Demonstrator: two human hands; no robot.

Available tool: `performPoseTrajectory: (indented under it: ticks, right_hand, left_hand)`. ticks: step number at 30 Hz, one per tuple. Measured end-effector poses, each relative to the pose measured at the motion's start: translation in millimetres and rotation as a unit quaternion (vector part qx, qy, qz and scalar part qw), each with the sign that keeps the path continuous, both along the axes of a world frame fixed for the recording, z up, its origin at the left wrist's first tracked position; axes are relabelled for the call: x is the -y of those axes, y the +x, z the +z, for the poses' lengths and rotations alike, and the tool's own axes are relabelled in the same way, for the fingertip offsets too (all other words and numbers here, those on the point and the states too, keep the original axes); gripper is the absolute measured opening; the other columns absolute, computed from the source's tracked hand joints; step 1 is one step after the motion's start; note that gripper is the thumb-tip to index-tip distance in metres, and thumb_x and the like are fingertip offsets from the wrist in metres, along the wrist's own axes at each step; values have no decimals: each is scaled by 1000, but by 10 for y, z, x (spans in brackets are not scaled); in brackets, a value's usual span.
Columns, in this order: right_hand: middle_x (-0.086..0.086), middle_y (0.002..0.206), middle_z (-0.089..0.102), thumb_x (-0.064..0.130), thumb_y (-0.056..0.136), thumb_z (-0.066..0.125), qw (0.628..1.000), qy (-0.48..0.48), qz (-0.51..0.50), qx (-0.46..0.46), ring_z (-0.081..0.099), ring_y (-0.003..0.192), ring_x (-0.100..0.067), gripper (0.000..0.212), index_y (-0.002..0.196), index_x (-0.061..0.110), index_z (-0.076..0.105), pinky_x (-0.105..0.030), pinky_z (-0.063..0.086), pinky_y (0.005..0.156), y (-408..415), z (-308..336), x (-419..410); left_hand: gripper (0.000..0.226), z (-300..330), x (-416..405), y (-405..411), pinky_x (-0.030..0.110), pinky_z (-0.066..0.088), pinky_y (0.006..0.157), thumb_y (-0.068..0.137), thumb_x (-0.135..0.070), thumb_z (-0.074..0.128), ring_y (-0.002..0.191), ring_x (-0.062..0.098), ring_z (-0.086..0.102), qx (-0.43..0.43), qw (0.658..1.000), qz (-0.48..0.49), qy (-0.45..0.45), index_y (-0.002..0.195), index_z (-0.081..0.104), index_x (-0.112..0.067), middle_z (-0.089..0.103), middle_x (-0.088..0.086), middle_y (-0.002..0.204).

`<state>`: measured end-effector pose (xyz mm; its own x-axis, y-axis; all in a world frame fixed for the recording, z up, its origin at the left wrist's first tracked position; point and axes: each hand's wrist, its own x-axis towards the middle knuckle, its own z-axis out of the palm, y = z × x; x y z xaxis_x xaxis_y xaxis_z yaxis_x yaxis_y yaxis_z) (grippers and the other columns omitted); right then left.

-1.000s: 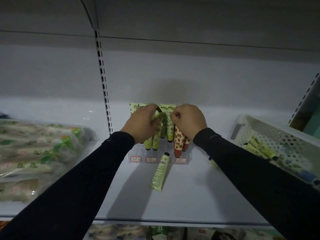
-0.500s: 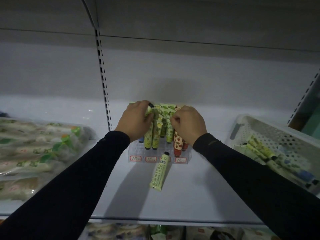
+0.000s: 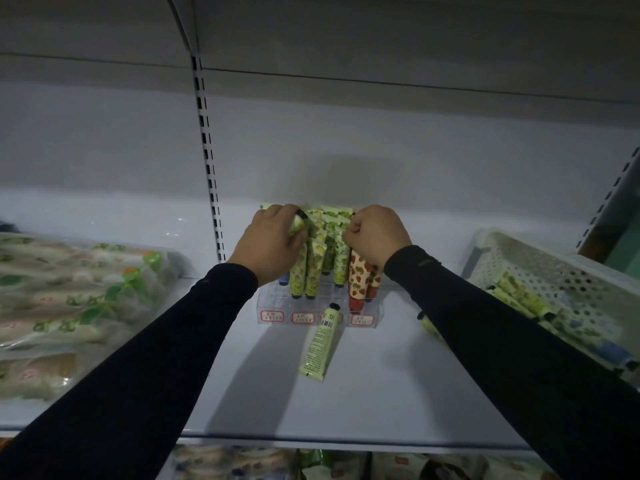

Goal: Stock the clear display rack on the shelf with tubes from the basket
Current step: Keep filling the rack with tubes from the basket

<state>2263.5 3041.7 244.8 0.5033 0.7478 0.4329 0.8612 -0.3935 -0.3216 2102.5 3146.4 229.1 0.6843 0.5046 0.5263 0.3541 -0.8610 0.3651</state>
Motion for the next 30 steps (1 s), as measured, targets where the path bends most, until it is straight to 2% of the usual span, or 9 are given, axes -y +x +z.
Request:
performPoseTrajectory:
  ticks: [3,6,9,11,13,16,21,26,30]
  right_hand:
    - [-1,68,57,13,86,59,1000,-14,-10,-3,55,67,-17,29,58,9,60,-24,40,65,4,13,-31]
    - [0,59,50,11,85,59,999,-15,-27,-8,52,60,-16,37,51,12,47,-26,40,62,-20,18,-45]
    - [-9,76,67,14,85,62,999,-12,-33,-8,65,78,-23,23,66,2,66,-29,51,67,-36,36,-21]
    - [-15,85,71,20,85,65,1000,0,-21,4,66,80,-26,23,80,-2,72,-33,56,70,-62,49,13]
    - [-14,87,71,24,85,66,1000,27,-6,15,66,79,-26,26,83,0,74,-36,57,72,-86,55,59]
    - [-5,86,69,22,88,64,999,39,6,21,63,80,-20,20,81,6,75,-29,51,71,-102,55,118]
    - [-12,77,67,17,88,57,999,29,-12,20,63,72,-25,25,75,0,70,-33,54,66,-75,23,99]
    - [-6,67,56,12,88,54,999,-13,-14,31,55,65,-21,27,65,5,64,-28,43,60,-76,53,51]
    - [-9,64,56,19,90,58,999,-37,-6,39,55,62,-24,31,63,4,60,-28,39,58,-41,59,29]
  left_hand:
    - [39,-5,6,-14,37,37,99,100,-26,51,123,31,43,-1,1000,-2,-6,137,48,-13,54,11,131]
    - [37,-9,7,-45,35,37,97,100,-26,51,121,29,44,-1,1000,-2,-6,135,48,-14,54,11,129]
    - [37,2,27,-69,34,37,96,100,-27,51,120,28,45,0,1000,0,-5,134,49,-13,55,11,129]
    - [36,4,44,-85,33,36,96,100,-27,51,120,29,45,2,1000,1,-5,133,50,-13,55,11,129]
    - [34,-6,59,-101,33,37,96,100,-27,51,119,29,46,4,1000,4,-7,131,51,-13,55,11,128]
    - [35,-24,95,-119,34,36,96,100,-27,51,119,30,47,-1,1000,7,-14,131,51,-12,55,11,127]
    - [35,-29,141,-138,35,37,96,100,-27,50,119,30,47,-3,1000,7,-25,133,50,-12,53,11,127]
    - [35,-15,135,-142,33,37,95,100,-27,51,119,29,47,-1,1000,8,-26,132,50,-12,54,11,127]
    - [34,-19,105,-128,33,38,94,100,-27,51,116,29,49,2,1000,6,-23,130,51,-12,55,11,124]
